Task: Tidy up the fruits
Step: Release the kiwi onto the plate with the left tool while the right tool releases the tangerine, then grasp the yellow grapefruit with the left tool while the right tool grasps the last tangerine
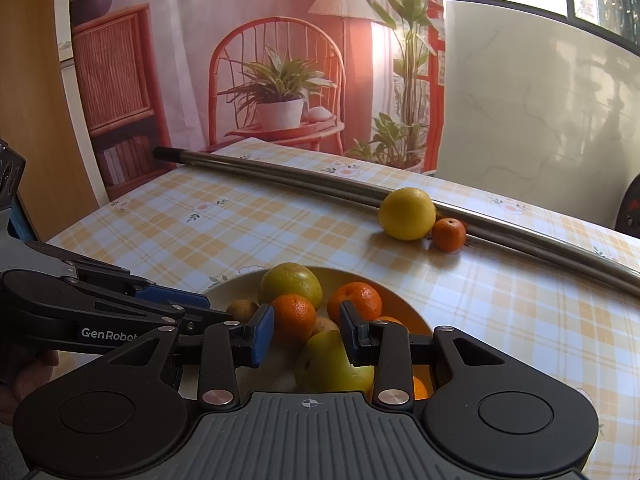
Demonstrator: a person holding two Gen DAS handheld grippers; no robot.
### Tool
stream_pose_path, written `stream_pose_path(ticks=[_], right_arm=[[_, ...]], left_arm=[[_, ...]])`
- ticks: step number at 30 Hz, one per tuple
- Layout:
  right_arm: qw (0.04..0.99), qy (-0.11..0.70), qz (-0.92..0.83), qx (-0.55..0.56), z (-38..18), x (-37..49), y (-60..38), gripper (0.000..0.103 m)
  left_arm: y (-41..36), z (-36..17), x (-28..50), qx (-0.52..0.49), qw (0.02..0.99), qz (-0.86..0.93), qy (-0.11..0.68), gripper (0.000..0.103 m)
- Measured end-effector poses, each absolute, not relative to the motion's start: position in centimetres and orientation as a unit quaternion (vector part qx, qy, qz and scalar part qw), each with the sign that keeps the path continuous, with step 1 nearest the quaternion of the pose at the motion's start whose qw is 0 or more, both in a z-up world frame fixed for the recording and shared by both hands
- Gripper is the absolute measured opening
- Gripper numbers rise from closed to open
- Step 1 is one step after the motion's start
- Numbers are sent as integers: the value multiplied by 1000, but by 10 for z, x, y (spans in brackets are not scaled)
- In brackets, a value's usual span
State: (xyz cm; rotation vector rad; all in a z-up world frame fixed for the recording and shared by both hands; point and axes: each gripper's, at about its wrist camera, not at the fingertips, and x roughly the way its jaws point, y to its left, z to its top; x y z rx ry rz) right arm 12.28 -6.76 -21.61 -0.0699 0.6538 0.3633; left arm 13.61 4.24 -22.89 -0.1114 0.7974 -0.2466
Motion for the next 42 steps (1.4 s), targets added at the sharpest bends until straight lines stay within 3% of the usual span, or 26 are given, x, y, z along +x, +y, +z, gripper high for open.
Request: stream_pose_path(ticks=[20,42], right_arm=[[939,302,163,-17,-206,124,-80,33],[965,241,99,8,-178,170,-159,33]], left_arm=[[61,-210,148,-88,923,-94,363,30],[91,-124,209,-49,961,-26,271,30]])
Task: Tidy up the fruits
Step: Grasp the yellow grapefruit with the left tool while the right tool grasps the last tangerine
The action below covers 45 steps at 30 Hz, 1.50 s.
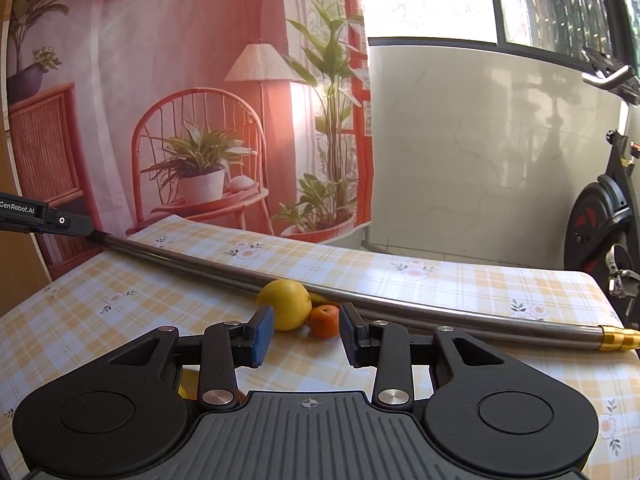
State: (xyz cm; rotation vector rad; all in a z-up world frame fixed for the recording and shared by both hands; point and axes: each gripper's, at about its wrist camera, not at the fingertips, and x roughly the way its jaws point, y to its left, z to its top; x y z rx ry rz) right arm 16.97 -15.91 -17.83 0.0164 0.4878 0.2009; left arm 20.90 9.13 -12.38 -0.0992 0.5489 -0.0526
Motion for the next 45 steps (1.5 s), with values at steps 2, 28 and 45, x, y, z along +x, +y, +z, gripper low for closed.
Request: stream_pose_path(ticks=[2,28,45], right_arm=[[965,241,98,9,-180,175,-163,33],[934,335,116,-45,-257,286,-148,33],[942,319,106,-27,-268,290,-152,33]], left_arm=[[90,-119,216,-45,963,-23,265,30],[39,-167,288,-44,943,-103,314,41],[9,-190,311,-72,921,-135,359,52]])
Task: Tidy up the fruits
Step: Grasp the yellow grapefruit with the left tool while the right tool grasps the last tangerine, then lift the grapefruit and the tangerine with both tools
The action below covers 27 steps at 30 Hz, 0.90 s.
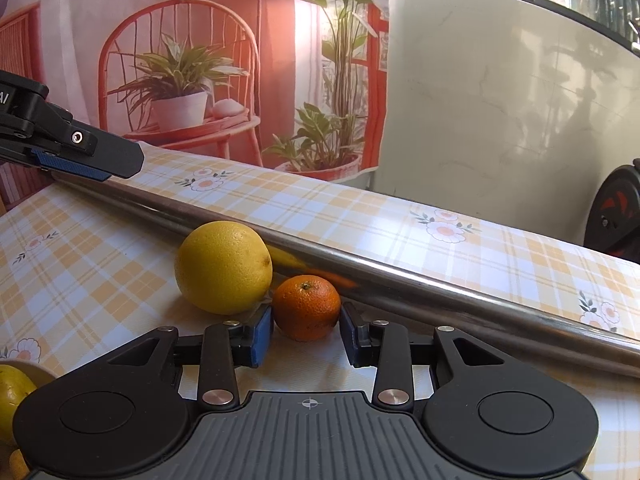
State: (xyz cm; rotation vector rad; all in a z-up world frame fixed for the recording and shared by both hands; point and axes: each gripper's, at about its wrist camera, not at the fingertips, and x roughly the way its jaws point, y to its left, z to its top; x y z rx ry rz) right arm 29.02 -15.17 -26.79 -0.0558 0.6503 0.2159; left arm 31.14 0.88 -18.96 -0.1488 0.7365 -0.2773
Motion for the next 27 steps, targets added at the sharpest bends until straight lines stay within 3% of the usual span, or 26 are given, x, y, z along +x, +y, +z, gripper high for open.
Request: stream_pose_path(ticks=[13,27], right_arm=[[954,289,69,27,-265,232,-182,33],[955,288,56,43,-264,229,-183,33]], left_arm=[[-8,-216,334,-91,901,-138,402,64],[-32,-237,344,-56,897,-155,410,65]])
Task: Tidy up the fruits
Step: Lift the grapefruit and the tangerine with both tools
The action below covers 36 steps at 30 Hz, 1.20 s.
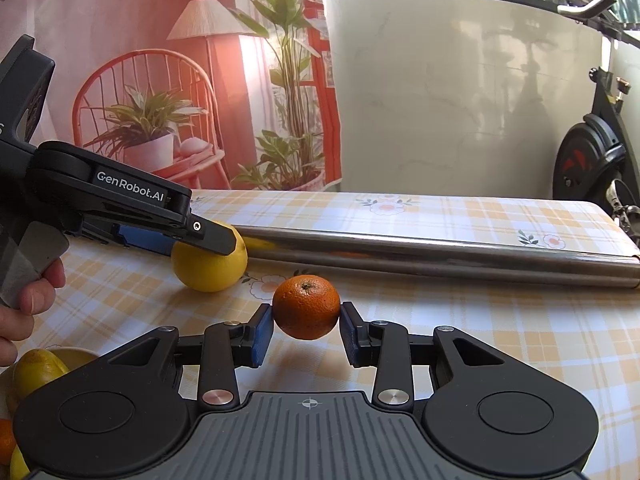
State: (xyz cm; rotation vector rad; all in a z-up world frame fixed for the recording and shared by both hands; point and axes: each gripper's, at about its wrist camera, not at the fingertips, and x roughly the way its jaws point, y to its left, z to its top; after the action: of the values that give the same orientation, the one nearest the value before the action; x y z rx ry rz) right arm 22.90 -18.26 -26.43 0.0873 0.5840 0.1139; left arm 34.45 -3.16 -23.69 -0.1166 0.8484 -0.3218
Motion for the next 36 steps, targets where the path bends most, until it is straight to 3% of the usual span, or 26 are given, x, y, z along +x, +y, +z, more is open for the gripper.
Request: stream_pose_path(ticks=[21,36], right_arm=[[957,281,51,48,-265,228,-185,33],[958,278,51,43,-265,227,-183,33]], left_arm=[[-1,-210,297,-50,908,-165,381,63],[44,-198,202,-67,920,-126,366,63]])
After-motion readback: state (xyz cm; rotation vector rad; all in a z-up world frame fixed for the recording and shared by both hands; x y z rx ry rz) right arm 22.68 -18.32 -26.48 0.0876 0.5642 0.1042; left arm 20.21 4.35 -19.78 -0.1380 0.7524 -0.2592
